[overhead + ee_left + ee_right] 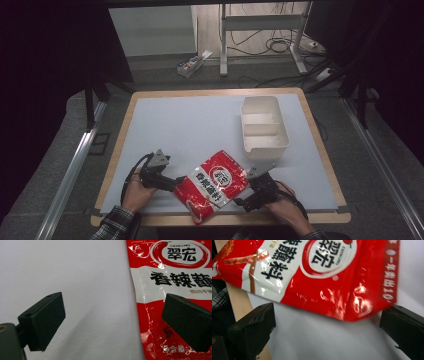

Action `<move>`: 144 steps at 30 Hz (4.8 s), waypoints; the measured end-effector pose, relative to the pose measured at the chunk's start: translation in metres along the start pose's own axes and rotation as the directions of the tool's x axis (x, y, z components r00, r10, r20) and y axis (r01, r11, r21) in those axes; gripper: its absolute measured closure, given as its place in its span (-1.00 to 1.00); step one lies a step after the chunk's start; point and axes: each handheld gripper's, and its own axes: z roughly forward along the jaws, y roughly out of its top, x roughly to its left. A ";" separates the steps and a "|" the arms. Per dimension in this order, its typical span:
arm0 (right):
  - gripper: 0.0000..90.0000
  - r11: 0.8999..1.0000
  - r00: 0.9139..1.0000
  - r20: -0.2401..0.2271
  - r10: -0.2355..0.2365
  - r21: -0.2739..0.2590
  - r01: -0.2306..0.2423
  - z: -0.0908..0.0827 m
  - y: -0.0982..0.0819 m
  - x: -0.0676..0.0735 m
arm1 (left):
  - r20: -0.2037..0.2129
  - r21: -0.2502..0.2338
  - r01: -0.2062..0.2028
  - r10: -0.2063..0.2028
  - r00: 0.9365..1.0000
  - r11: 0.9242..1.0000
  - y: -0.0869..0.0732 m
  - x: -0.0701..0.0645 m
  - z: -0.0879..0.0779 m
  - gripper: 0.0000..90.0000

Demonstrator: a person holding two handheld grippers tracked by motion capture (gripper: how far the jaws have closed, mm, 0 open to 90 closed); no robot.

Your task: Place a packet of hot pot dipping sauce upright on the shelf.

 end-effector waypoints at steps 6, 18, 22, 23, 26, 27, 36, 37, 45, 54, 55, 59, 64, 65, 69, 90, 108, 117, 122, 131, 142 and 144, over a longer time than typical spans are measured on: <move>-1.00 0.998 0.999 -0.016 0.049 -0.032 -0.049 0.010 0.009 0.002 | 0.002 0.000 0.002 -0.002 1.000 1.000 0.000 0.001 0.000 -0.88; -0.49 0.996 0.998 -0.015 0.069 -0.049 -0.069 0.027 0.032 0.007 | -0.005 0.000 -0.006 0.006 1.000 1.000 0.000 0.001 -0.001 -0.87; -0.29 0.997 0.998 -0.005 0.067 -0.041 -0.067 0.036 0.042 0.008 | -0.005 0.001 -0.010 0.010 1.000 1.000 0.000 0.000 -0.001 -0.87; -0.29 0.997 0.998 -0.005 0.067 -0.041 -0.067 0.036 0.042 0.008 | -0.005 0.001 -0.010 0.010 1.000 1.000 0.000 0.000 -0.001 -0.87; -0.10 0.995 0.996 -0.018 0.090 -0.034 -0.090 0.038 0.050 0.005 | -0.006 0.001 -0.011 0.011 1.000 1.000 0.000 0.000 -0.001 -0.86; -0.10 0.995 0.996 -0.018 0.090 -0.034 -0.090 0.038 0.050 0.005 | -0.006 0.001 -0.011 0.011 1.000 1.000 0.000 0.000 -0.001 -0.86; 0.88 0.995 0.994 -0.054 0.094 -0.022 -0.096 0.044 0.054 0.004 | -0.007 -0.001 -0.010 0.010 1.000 1.000 -0.001 0.001 -0.001 -0.86; 0.96 0.995 0.994 -0.056 0.091 -0.029 -0.092 0.044 0.055 0.004 | -0.008 -0.001 -0.009 0.009 1.000 1.000 -0.001 0.001 -0.001 -0.86; 0.98 0.994 0.992 -0.085 0.095 -0.045 -0.099 0.036 0.064 0.003 | -0.020 -0.005 0.008 -0.008 1.000 1.000 -0.002 0.003 -0.003 -0.85; 0.97 0.995 0.994 -0.089 0.058 -0.072 -0.064 0.020 0.078 0.004 | -0.013 0.013 0.071 -0.071 0.997 0.997 -0.004 0.010 -0.006 -0.81; 0.98 0.995 0.995 -0.091 0.048 -0.080 -0.056 0.016 0.082 0.004 | -0.014 0.007 0.076 -0.076 0.997 0.997 -0.005 0.011 -0.007 -0.81; 0.98 0.994 0.994 -0.105 0.027 -0.101 -0.037 0.007 0.092 0.004 | -0.015 0.002 0.082 -0.082 0.996 0.997 -0.005 0.011 -0.007 -0.81; 0.98 0.993 0.994 -0.108 -0.005 -0.117 -0.007 -0.003 0.101 0.006 | -0.010 0.007 0.081 -0.081 0.997 0.997 -0.005 0.011 -0.007 -0.81; 0.98 0.992 0.994 -0.108 -0.013 -0.125 -0.001 -0.007 0.105 0.007 | -0.009 0.005 0.081 -0.081 0.997 0.997 -0.005 0.012 -0.008 -0.81; 0.98 0.990 0.994 -0.104 -0.028 -0.140 0.013 -0.017 0.115 0.009 | 0.001 0.002 0.096 -0.096 0.995 0.995 -0.005 0.012 -0.008 -0.81; 0.98 0.979 0.999 0.001 -0.053 -0.199 0.052 -0.046 0.149 -0.010 | 0.035 -0.015 0.124 -0.124 0.992 0.992 -0.005 0.014 -0.009 -0.81; 0.97 0.970 0.999 0.028 -0.026 -0.240 0.032 -0.060 0.167 -0.031 | 0.028 0.000 0.091 -0.091 0.995 0.996 -0.005 0.013 -0.006 -0.83; 0.97 0.966 0.998 0.059 -0.012 -0.259 0.027 -0.064 0.181 -0.043 | 0.025 0.008 0.080 -0.080 0.996 0.997 -0.005 0.013 -0.004 -0.86; 0.98 0.961 0.997 0.071 -0.007 -0.276 0.027 -0.068 0.188 -0.048 | 0.025 0.009 0.077 -0.077 0.997 0.997 -0.006 0.012 -0.004 -0.86; 0.97 0.952 0.995 0.102 0.009 -0.305 0.022 -0.076 0.200 -0.060 | 0.023 0.010 0.074 -0.075 0.997 0.997 -0.006 0.012 -0.004 -0.86; 0.97 0.945 0.987 0.156 0.045 -0.327 0.009 -0.086 0.208 -0.078 | 0.022 0.012 0.072 -0.072 0.997 0.997 -0.006 0.012 -0.004 -0.86; 0.97 0.944 0.985 0.162 0.052 -0.330 0.005 -0.089 0.207 -0.080 | 0.025 0.012 0.073 -0.073 0.997 0.997 -0.006 0.012 -0.003 -0.86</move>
